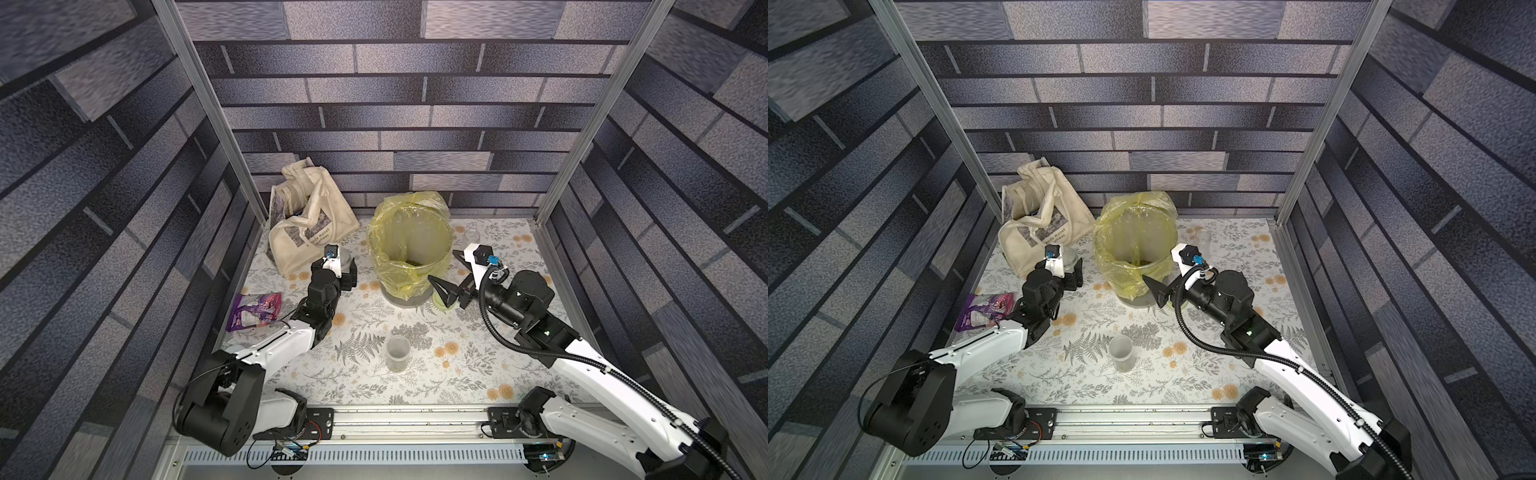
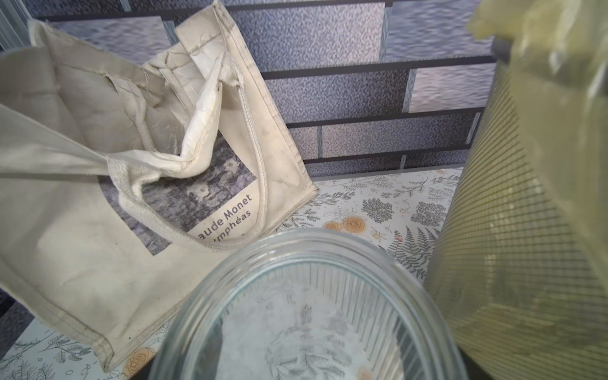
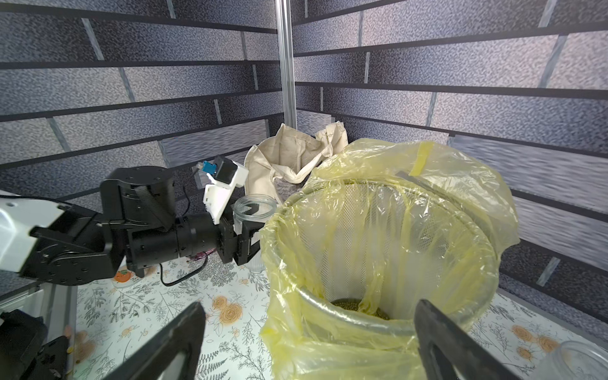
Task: Empty moldy mung beans from jars
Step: Place the jar at the center of the board.
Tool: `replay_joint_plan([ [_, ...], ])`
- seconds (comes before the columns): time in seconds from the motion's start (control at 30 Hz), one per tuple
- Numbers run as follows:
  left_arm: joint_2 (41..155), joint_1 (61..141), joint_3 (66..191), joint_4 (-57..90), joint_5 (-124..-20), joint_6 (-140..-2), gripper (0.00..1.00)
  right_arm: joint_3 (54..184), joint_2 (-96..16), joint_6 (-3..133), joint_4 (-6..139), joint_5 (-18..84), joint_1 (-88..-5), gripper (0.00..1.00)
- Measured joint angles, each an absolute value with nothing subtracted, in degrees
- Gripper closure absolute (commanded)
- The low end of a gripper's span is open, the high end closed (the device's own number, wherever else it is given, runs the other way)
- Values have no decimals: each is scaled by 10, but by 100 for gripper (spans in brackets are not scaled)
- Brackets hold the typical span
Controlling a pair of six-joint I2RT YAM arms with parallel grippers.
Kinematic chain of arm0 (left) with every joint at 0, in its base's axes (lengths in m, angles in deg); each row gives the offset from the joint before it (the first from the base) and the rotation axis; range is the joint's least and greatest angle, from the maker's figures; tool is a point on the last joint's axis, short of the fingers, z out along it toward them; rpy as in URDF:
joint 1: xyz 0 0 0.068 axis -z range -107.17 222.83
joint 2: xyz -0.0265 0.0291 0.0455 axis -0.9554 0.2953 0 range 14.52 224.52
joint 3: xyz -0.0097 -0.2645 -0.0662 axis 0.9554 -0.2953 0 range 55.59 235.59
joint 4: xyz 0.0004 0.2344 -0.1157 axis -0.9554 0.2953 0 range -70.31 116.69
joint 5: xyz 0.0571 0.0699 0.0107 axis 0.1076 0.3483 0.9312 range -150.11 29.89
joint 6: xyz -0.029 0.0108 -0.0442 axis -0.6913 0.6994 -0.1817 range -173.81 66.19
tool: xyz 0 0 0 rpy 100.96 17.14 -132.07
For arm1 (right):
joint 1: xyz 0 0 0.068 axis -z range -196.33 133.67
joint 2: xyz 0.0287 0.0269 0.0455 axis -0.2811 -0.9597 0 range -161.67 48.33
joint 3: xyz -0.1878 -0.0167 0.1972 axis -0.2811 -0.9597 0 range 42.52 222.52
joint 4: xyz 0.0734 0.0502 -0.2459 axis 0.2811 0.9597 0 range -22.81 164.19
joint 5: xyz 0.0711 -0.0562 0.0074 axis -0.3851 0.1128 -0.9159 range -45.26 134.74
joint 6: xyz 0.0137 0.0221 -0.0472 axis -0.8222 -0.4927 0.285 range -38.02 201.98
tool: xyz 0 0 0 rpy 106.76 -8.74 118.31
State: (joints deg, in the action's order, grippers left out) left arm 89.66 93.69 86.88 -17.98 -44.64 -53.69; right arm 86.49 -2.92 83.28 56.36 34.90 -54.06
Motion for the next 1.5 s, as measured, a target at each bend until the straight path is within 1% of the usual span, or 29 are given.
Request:
replay_joint_plan([
  [0.2, 950, 934, 868, -232, -446, -540, 42, 824, 4, 837, 571, 331, -541, 0],
  [0.37, 985, 931, 868, -268, -444, -542, 43, 793, 6, 837, 584, 323, -541, 0],
  [0.53, 1025, 930, 868, -280, -433, -542, 41, 749, 6, 836, 567, 314, -541, 0],
  [0.7, 1055, 928, 868, -299, -431, -542, 31, 738, -6, 828, 565, 305, -541, 0],
  [0.83, 1068, 925, 868, -309, -431, -547, 28, 738, -14, 819, 565, 292, -541, 0],
  [0.9, 1075, 921, 868, -309, -430, -552, 25, 739, -18, 818, 568, 286, -541, 0],
  [0.97, 1082, 918, 868, -309, -428, -556, 17, 740, -22, 817, 572, 283, -541, 0],
  [1.0, 1084, 917, 868, -312, -426, -557, 6, 740, -24, 817, 576, 281, -541, 0],
  [1.03, 1085, 915, 868, -313, -425, -559, 0, 740, -25, 817, 580, 281, -541, 0],
  [1.33, 1083, 912, 868, -324, -416, -586, 0, 740, -25, 815, 585, 290, -541, 0],
  [1.5, 1040, 912, 868, -284, -405, -599, 0, 741, -25, 807, 594, 292, -541, 0],
])
